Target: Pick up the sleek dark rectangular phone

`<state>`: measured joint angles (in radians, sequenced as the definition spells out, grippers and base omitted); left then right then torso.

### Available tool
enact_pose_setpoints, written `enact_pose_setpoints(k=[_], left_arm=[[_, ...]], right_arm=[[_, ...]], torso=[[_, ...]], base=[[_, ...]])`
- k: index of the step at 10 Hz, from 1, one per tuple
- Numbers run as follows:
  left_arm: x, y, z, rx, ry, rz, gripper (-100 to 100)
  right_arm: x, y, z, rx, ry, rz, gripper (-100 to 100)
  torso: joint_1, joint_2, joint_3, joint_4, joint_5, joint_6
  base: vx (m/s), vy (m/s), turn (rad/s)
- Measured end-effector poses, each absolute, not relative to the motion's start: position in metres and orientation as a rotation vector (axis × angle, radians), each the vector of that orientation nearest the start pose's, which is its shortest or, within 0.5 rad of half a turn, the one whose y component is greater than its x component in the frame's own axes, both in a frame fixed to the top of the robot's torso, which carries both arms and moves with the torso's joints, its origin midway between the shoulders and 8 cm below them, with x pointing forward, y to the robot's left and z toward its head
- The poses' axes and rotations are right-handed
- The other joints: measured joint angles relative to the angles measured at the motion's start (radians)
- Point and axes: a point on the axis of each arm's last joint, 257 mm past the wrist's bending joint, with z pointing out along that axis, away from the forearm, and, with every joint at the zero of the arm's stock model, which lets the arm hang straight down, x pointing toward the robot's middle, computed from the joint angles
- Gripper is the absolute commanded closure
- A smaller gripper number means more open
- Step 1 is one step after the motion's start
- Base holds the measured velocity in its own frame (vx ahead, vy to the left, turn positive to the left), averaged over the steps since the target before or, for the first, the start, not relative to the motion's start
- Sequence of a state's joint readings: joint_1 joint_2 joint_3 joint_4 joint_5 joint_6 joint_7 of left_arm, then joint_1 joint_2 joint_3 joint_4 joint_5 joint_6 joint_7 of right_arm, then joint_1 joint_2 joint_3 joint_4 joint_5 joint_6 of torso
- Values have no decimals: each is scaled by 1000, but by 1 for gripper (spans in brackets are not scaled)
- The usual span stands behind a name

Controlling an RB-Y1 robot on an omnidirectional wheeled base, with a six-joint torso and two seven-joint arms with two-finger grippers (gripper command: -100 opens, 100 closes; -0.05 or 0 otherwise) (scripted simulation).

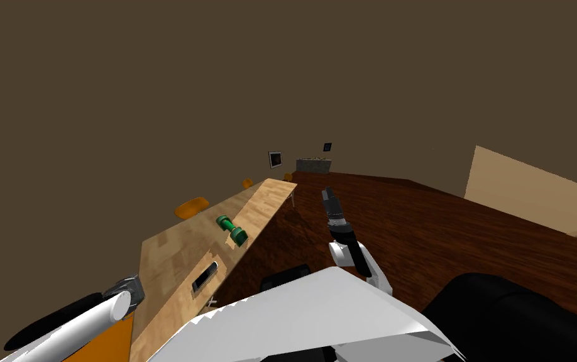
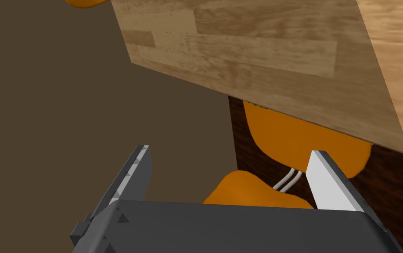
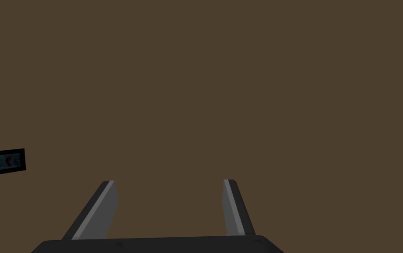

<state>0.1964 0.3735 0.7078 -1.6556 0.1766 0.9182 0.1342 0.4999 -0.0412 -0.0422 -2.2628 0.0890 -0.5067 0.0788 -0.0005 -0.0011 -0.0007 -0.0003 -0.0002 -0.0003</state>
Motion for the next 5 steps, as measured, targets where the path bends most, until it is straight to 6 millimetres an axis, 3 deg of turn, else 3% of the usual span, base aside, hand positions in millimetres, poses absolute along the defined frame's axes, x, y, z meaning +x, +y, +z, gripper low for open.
enact_pose_setpoints(k=[5], left_arm=[[244, 661, -363, -2320, 833, -187, -100]], right_arm=[[346, -279, 18, 542, 720, 1130, 0]], torso=[[0, -1, -1, 0, 0, -1]], base=[[40, 1, -86]])
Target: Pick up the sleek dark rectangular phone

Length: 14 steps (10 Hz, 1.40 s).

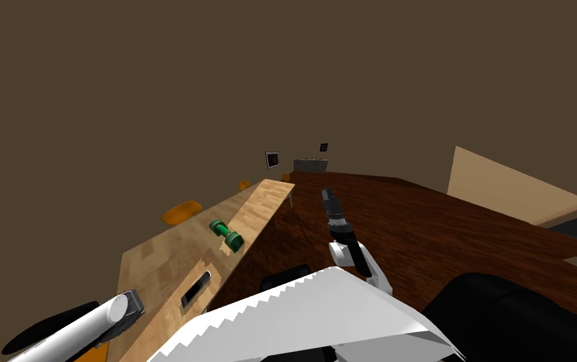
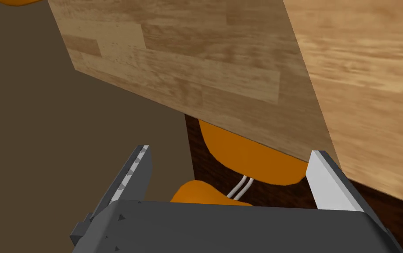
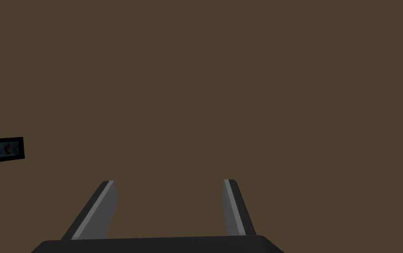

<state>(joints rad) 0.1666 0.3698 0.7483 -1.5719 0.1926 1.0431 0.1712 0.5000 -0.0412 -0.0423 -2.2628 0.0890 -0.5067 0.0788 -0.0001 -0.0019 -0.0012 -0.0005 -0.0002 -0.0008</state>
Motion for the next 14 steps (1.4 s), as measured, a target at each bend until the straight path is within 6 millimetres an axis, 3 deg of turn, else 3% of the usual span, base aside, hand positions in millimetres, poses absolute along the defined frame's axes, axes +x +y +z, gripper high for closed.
enact_pose_setpoints(k=[6, 14], left_arm=[[204, 641, -411, -2578, 731, -135, -100], [153, 579, -471, -2949, 555, -70, -100]], right_arm=[[346, -279, 18, 542, 720, 1130, 0], [346, -279, 18, 542, 720, 1130, 0]], torso=[[0, 0, 0, 0, 0, 0], [1, -1, 0, 0, 0, 0]], base=[[36, 9, -76], [43, 21, -84]])
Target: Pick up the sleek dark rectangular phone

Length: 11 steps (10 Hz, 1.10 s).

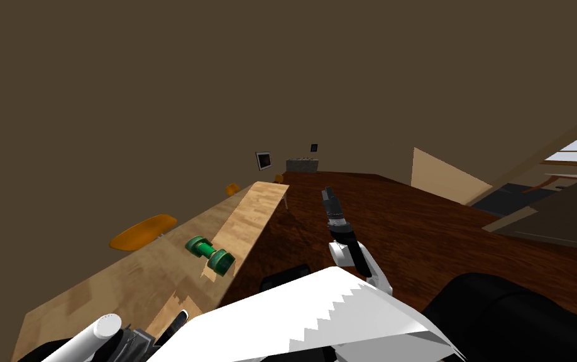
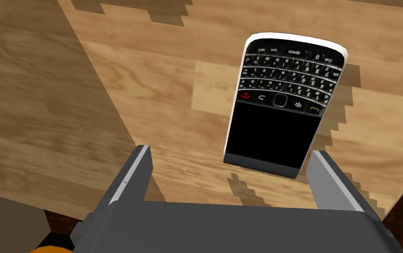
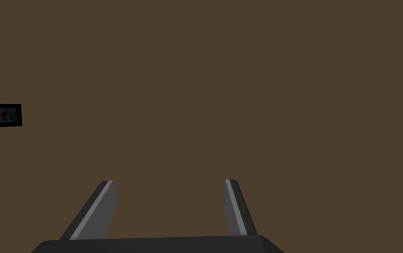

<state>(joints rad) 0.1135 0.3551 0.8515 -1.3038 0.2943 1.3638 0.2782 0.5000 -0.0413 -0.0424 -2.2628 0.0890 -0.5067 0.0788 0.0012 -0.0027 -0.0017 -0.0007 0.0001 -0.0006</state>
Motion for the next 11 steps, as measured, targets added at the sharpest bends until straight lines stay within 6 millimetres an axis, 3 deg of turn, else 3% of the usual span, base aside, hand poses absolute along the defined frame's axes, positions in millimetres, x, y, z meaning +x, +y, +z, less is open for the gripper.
enact_pose_setpoints(k=[5, 6, 7, 11], left_arm=[[134, 541, -488, -3113, 466, -34, -100], [134, 540, -489, -3119, 462, -32, 0], [134, 540, -488, -3118, 463, -32, -100], [135, 529, -510, -3118, 481, -31, -100]], right_arm=[[346, -279, 18, 542, 720, 1130, 0], [346, -279, 18, 542, 720, 1130, 0], [346, -279, 18, 542, 720, 1130, 0], [346, -279, 18, 542, 720, 1130, 0]], torso=[[0, 1, 0, 0, 0, 0], [-1, 2, 1, 0, 0, -1], [-2, 3, 2, 1, 0, -1], [0, 3, 1, 1, 0, -1]], base=[[32, 24, -60], [0, 0, 0], [12, 19, 32], [11, 22, 24]])
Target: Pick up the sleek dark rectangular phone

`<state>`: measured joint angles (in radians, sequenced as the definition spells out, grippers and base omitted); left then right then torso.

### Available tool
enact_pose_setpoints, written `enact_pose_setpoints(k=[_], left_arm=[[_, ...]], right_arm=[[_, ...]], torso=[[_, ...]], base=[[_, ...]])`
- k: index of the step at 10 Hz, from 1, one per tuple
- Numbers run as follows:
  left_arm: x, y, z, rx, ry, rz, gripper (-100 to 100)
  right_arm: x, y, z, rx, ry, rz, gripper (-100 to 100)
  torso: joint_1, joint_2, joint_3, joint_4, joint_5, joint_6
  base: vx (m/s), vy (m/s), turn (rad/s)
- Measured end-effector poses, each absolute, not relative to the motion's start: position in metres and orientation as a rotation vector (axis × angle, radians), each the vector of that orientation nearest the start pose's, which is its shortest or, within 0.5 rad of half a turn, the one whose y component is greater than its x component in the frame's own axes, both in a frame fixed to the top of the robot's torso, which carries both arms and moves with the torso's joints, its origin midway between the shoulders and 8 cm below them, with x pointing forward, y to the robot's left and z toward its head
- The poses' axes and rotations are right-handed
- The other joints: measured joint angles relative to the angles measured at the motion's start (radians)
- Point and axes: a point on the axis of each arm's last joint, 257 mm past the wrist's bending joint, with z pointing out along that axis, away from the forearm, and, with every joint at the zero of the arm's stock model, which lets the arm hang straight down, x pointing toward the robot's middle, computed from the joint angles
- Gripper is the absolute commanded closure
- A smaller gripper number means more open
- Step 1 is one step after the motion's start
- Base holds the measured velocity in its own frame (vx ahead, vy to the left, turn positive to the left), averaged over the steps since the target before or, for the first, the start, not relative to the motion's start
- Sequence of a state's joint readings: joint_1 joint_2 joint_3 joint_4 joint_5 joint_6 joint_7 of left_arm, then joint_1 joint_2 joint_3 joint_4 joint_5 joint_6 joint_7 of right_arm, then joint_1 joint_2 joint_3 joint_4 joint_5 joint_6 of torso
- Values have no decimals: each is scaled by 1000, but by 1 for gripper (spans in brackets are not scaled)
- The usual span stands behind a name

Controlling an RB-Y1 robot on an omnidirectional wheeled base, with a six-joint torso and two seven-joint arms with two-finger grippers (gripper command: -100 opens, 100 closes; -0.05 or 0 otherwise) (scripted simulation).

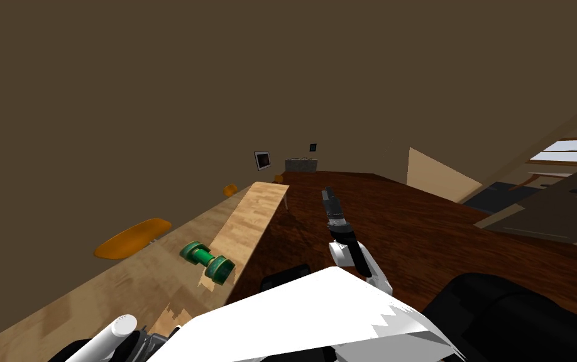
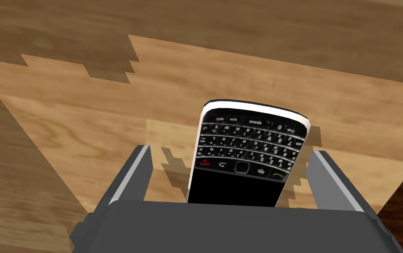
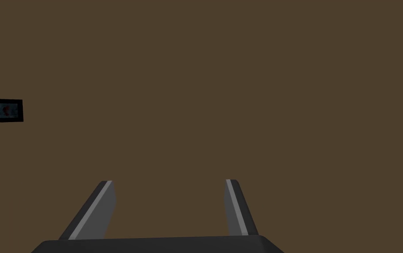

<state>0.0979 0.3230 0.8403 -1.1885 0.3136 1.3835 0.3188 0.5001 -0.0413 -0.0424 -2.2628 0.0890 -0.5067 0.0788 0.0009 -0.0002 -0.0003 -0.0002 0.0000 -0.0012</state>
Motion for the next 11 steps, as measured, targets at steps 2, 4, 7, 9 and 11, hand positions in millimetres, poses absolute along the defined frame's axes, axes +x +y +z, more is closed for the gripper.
enact_pose_setpoints(k=[2, 4, 7, 9, 11], left_arm=[[135, 527, -511, -3122, 482, -30, 100], [136, 528, -511, -3120, 485, -31, 100], [135, 528, -511, -3120, 483, -31, 100], [135, 534, -500, -3116, 471, -34, 100], [135, 538, -493, -3116, 467, -33, 0]], right_arm=[[346, -279, 18, 542, 719, 1130, 0], [346, -279, 18, 542, 720, 1130, 0], [346, -279, 18, 542, 720, 1130, 0], [346, -279, 18, 542, 719, 1130, 0], [346, -279, 18, 542, 719, 1130, 0]], torso=[[0, 0, 0, 0, 0, 0], [2, 0, 0, 0, 1, 0], [2, 0, 0, 0, 1, 0], [0, 1, 0, 0, 0, 0], [0, 0, 0, 0, 0, 0]], base=[[0, 0, 0], [0, 0, 0], [-4, -5, -16], [-17, -28, -32], [-3, -7, -1]])
